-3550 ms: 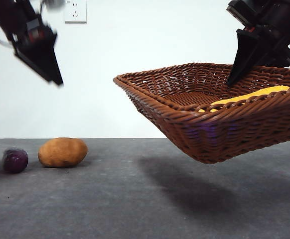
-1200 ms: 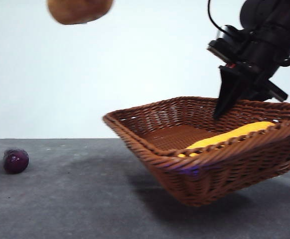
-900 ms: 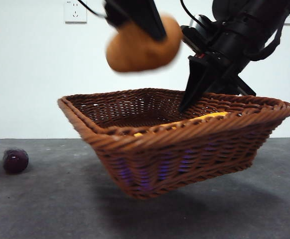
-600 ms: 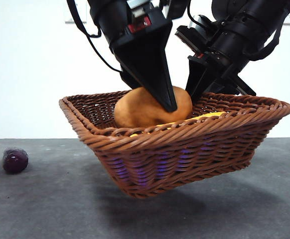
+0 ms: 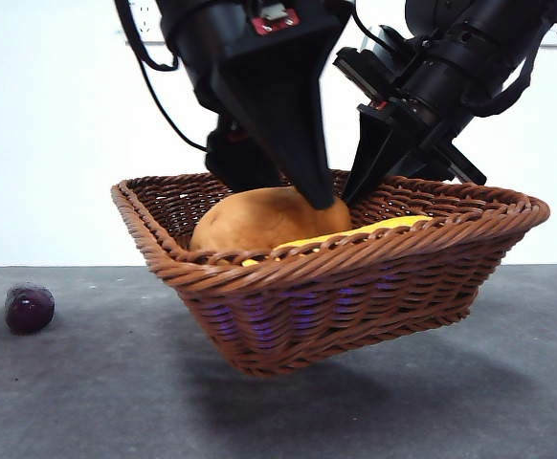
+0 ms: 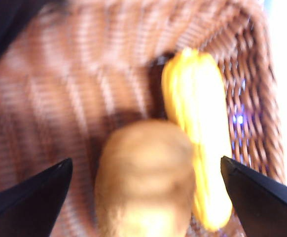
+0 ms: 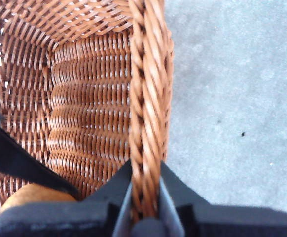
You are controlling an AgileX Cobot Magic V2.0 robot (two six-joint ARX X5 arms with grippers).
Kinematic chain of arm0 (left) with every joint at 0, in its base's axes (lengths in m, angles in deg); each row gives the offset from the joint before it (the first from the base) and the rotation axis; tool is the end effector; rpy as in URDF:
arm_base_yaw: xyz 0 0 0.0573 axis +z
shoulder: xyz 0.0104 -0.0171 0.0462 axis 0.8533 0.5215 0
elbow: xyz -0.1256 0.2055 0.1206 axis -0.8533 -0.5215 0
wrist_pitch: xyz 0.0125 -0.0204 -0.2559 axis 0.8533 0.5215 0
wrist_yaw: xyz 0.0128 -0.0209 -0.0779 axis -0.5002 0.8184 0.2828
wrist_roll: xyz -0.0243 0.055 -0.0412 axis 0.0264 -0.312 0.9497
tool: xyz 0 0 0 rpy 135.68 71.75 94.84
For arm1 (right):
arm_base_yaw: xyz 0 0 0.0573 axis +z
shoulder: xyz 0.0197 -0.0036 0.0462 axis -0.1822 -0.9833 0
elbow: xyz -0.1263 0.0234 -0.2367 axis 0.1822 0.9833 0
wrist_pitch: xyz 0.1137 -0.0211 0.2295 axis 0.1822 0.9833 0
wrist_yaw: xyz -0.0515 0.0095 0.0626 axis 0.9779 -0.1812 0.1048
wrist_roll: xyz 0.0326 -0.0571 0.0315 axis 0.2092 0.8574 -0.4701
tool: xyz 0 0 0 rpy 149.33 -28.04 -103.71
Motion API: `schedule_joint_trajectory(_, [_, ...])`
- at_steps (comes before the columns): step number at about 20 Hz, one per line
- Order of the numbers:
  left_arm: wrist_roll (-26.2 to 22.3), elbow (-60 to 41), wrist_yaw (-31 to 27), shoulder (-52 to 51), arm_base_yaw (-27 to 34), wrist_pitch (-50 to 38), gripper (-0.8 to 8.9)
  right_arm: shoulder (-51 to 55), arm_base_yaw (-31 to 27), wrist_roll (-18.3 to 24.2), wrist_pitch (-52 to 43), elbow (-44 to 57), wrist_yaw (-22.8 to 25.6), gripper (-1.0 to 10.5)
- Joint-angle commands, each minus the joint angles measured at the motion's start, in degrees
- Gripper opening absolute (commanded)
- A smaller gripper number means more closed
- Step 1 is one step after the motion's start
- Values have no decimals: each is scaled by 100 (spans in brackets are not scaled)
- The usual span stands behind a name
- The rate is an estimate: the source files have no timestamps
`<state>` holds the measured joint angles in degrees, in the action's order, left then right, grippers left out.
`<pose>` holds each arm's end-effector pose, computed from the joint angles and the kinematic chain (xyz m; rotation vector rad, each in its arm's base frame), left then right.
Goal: Help me put the vegetables on the table into the basket
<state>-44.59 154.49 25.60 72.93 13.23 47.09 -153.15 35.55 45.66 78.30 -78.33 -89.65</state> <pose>0.2402 -0.2675 0.2392 0.6636 1.0534 -1.2270 0.3001 0.1696 0.2220 0.1266 1.0795 0.7811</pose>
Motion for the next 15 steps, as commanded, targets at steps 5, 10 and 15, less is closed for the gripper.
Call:
schedule_joint_trajectory(5, [1777,-20,-787,-1941,887,-142,502,4,-332,-59,-70,-28,101,-12])
schedule_joint_trajectory(10, [3117,-20,-2210,-2621,2282,-96,502,245,-682,35,-76,-44,-87,-12])
schedule_joint_trajectory(15, [3842,-20,-2201,-1580,3134,68,502,728,-756,138,-83,-76,-7,-12])
